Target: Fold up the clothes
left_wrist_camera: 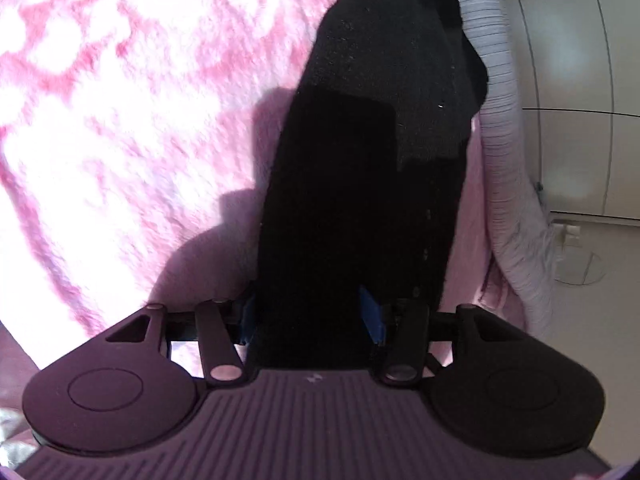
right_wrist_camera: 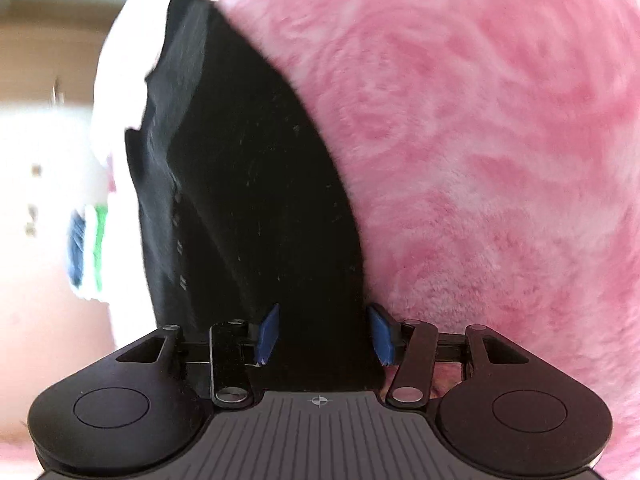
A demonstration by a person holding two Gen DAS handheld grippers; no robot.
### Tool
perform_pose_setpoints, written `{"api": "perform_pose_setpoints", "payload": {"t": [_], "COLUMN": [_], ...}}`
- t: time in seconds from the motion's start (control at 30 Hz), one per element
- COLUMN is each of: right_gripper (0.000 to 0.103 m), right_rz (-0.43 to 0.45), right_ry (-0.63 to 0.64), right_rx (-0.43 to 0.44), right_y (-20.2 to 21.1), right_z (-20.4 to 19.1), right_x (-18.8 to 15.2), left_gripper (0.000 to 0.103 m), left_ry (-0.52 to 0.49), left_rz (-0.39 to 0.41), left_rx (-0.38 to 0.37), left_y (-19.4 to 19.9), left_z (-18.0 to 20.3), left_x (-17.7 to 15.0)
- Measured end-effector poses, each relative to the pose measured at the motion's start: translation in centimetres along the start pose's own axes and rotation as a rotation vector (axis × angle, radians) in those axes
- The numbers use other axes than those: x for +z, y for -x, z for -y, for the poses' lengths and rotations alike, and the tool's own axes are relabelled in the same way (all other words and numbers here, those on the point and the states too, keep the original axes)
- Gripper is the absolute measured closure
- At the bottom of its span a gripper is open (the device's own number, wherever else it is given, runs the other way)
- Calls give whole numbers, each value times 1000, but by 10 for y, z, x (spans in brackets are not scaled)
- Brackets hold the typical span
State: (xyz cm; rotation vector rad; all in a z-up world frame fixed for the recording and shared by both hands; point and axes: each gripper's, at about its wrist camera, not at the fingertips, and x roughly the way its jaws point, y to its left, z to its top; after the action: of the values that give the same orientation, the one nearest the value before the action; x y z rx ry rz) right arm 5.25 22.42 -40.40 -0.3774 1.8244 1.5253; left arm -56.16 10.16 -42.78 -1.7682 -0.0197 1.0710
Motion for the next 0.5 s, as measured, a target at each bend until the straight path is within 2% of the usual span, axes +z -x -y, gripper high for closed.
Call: {"api": "perform_pose_setpoints", "payload": {"t": [0.03,0.1,0.13,0.2,0.3,0.33,0.4,0.5], "right_gripper": [52,56,57,65,67,68,88,92], "right_rz": [-10,-30,-38,-48,-64,-65,-56,-43], "right_ry": [15,44,58,77,72,78,110,119], "right_rx": [11,34,39,42,50,41,-10,-51], "right_y": [-2,-5,-6,-7,-15,-17,-23,-23], "right_z": [-1,-4,-4,1,2,-1,-13,-30], "right_x": [0,1,0,1,4,5,3,-3], "left_gripper": [79,87,88,90,91,93,95,95], "left_ry": [-22,-76,-91,-57,3,-11,-75,-139], "left_rz": [-19,-50,-51,-48,-38,-37,-35,-22], "left_rx": [-6,8,20,12,-9,-7,22,27], "left_y": [-3,-10,-12,-16,-20,-20,-20,-7], "left_z": [3,9,9,2,-4,-2,9,29], "left_x": [-1,-2,-2,-1,0,0,-4,-4]}}
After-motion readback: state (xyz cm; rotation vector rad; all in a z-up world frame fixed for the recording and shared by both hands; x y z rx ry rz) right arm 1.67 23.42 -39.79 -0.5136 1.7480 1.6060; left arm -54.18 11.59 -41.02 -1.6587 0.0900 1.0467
